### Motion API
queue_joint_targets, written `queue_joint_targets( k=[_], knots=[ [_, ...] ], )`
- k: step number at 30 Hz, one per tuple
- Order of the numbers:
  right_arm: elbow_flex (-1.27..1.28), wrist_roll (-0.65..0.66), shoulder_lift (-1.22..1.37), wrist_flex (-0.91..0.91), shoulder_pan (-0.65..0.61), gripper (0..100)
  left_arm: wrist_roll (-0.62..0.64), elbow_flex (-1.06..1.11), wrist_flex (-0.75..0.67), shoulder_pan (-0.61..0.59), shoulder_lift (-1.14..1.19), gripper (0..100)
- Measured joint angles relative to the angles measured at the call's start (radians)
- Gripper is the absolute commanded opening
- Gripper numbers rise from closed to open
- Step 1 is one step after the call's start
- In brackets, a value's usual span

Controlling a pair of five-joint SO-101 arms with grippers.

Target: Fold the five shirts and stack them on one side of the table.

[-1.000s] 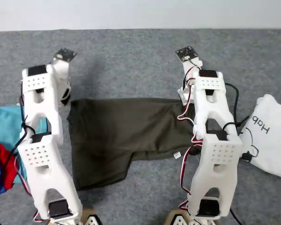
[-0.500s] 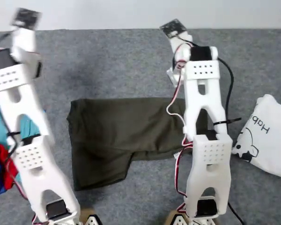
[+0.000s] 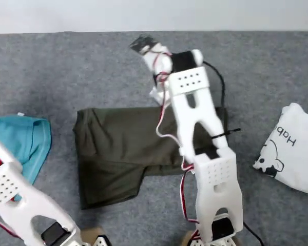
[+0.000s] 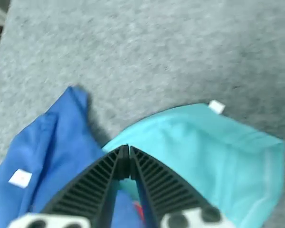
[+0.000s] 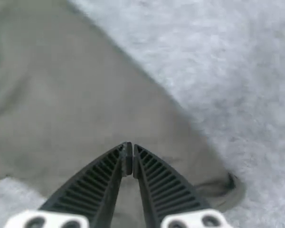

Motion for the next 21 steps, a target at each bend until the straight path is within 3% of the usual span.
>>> queue_joint_targets(
  k=[13, 21],
  knots=[
    [0.431, 0.002, -0.253, 0.0, -0.147, 5.0, -0.002, 0.035, 0.002, -0.048, 0.006, 1],
    [0.686, -0.026, -0.379, 0.0, -0.315, 15.6, -0.003, 0.04, 0.002, -0.048, 0.006, 1]
  ],
)
